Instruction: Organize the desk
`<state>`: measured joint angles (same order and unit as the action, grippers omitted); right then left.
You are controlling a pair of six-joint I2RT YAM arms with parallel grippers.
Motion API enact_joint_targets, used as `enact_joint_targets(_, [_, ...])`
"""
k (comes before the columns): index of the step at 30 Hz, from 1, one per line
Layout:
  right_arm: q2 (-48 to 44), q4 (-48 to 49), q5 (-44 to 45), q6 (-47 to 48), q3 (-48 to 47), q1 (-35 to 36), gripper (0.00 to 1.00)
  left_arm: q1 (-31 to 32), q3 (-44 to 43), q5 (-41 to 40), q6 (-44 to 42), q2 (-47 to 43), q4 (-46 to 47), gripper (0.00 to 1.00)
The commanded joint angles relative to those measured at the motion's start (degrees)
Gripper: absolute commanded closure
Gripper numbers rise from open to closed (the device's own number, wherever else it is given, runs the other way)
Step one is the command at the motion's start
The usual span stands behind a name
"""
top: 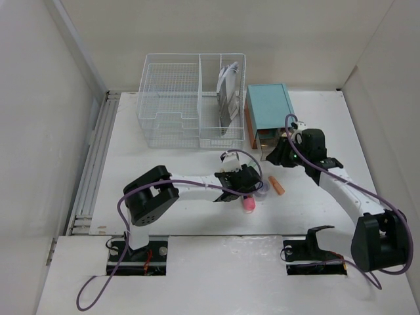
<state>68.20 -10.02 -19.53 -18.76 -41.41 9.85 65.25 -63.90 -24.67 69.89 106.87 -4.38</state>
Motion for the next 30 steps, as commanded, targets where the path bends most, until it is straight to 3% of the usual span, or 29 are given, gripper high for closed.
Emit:
enact_joint_targets(1, [-2.37,-1.75,-3.15,2.33,-0.08,0.44,0.58,0.40,0.00,-0.03,-2.21,1.24,-7.57,0.71])
enact_joint_targets(2, [-2.37,-1.76,-3.67,2.33,-0.08,0.44,0.58,0.40,0.00,-0.03,-2.21,1.24,-7.57,0.73])
enact_joint_targets(5, [-2.90,-3.07,-4.98,3.47,-0.08,0.44,0.35,0.40,0.00,-0.03,-2.21,0.71,-8.10,0.75])
enact_joint_targets(7, [-2.90,-3.78,-5.69,4.17,-0.60,0.44,0.23,0.40,-0.61,-0.03,-2.73,0.71,-8.10,0.76])
enact_joint_targets(8, [-2.90,-4.47,-5.70,4.17,-0.60,0.44,0.21,0.40,-0.61,-0.03,-2.74,0.71,-8.10,0.81])
enact_joint_targets(12, [-4.22,-6.41,-7.53,5.40,-1.13,0.44,0.20,0.40,-1.14,-0.03,-2.74,0.71,-9.15,0.86])
enact_joint_targets(17, [-7.46,-13.25,-10.26,8.39,-3.06,0.44,0.14,0.40,-0.44,-0.03,-2.74,-0.78,-9.15,1.00])
enact_joint_targets(30, [-13.97,-24.26,-15.99,12.61,-10.96,0.44,0.14,2.60,-2.36,-7.76,-5.98,-13.52,-13.37,1.00])
